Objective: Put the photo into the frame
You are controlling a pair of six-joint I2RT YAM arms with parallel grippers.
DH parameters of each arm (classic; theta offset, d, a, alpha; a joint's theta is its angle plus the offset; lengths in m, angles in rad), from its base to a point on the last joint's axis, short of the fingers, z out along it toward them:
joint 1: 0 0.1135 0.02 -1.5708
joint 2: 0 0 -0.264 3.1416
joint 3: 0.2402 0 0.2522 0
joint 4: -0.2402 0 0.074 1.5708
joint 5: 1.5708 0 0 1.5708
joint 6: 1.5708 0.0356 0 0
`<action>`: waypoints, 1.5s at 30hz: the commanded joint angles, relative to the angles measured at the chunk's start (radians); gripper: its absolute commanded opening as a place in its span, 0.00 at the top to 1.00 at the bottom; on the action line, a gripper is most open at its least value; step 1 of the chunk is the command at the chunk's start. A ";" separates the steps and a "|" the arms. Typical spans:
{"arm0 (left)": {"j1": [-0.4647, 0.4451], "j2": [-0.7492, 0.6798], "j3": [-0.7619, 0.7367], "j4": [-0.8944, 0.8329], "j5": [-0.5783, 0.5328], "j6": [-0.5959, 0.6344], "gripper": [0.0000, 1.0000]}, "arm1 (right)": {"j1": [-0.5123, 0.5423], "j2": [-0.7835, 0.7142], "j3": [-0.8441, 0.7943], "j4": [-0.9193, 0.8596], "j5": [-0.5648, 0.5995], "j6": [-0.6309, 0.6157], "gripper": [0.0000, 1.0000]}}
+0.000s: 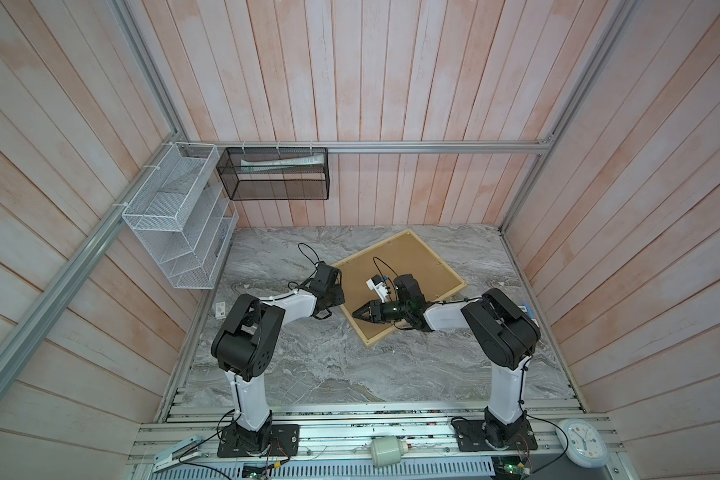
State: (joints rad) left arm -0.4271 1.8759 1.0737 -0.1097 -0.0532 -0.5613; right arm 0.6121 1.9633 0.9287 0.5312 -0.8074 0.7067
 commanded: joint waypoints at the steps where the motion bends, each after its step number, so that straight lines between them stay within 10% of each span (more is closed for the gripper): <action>1: 0.005 0.008 0.011 -0.008 -0.011 0.012 0.70 | -0.010 -0.041 -0.023 0.013 0.002 -0.001 0.60; 17: 0.027 -0.077 -0.087 -0.039 -0.048 0.024 0.86 | -0.029 -0.044 -0.044 0.001 0.024 -0.009 0.60; 26: -0.002 -0.181 -0.172 0.021 0.054 -0.053 0.60 | -0.034 -0.048 -0.033 -0.022 0.040 -0.019 0.60; 45: -0.070 -0.033 -0.035 -0.050 0.019 -0.038 0.64 | -0.112 -0.145 -0.080 -0.097 0.066 -0.078 0.57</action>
State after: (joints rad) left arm -0.4976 1.8168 0.9966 -0.1249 -0.0074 -0.6254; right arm 0.5034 1.8343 0.8627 0.4587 -0.7528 0.6498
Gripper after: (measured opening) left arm 0.364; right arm 0.430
